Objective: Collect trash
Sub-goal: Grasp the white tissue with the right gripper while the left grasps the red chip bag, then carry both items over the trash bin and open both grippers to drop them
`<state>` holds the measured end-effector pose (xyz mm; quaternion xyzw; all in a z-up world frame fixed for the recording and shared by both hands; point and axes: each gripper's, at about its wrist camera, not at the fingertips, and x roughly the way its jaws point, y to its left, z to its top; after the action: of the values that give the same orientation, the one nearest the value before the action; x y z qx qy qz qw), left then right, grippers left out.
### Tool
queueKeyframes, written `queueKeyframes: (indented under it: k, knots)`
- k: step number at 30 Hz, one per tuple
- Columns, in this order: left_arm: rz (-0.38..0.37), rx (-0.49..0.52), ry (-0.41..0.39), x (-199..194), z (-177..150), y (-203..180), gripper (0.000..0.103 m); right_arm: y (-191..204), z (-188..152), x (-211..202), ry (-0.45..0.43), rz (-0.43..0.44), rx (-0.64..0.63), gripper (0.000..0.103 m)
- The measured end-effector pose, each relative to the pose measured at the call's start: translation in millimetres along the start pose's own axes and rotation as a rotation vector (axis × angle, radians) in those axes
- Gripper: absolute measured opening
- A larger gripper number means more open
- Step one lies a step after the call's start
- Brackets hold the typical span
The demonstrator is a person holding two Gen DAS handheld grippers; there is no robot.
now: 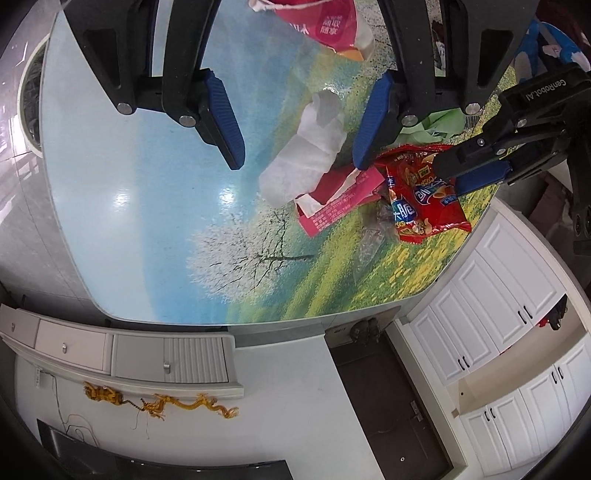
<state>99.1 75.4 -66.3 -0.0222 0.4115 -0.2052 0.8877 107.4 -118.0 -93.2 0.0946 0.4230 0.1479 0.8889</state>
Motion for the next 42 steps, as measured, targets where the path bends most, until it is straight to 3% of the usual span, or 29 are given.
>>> queueKeyframes:
  k: [7, 9, 10, 13, 17, 22, 25, 42]
  knots:
    - [-0.006, -0.026, 0.018, 5.5, -2.0, 5.3, 0.039, 0.8, 0.4, 15.0, 0.039, 0.01, 0.005, 0.054]
    - [-0.007, -0.039, 0.023, 7.0, -1.7, 7.9, 0.039, 1.7, -0.3, 18.1, 0.048, 0.013, 0.002, 0.048]
    - [-0.01, -0.044, 0.024, 7.4, -1.6, 8.7, 0.037, 1.7, -1.0, 19.2, 0.052, 0.014, 0.002, 0.046]
    - [-0.022, -0.063, 0.042, 11.5, -1.4, 12.1, 0.017, -0.3, -1.3, 18.9, 0.054, 0.025, 0.012, 0.034]
    - [-0.025, -0.089, 0.032, 9.4, -2.6, 14.1, 0.012, -5.8, -4.9, 11.4, 0.044, 0.026, 0.022, 0.026]
    - [-0.018, -0.088, -0.01, -5.5, -1.3, 7.9, 0.011, -14.5, -7.6, -6.0, 0.009, 0.022, 0.049, 0.024]
    - [-0.011, -0.079, -0.033, -16.8, -1.0, 1.9, 0.005, -18.0, -9.2, -18.7, -0.015, 0.022, 0.061, 0.024]
    - [0.056, -0.06, -0.181, -90.0, 12.2, -27.5, 0.004, -29.8, -21.2, -95.5, -0.174, 0.065, 0.092, 0.024]
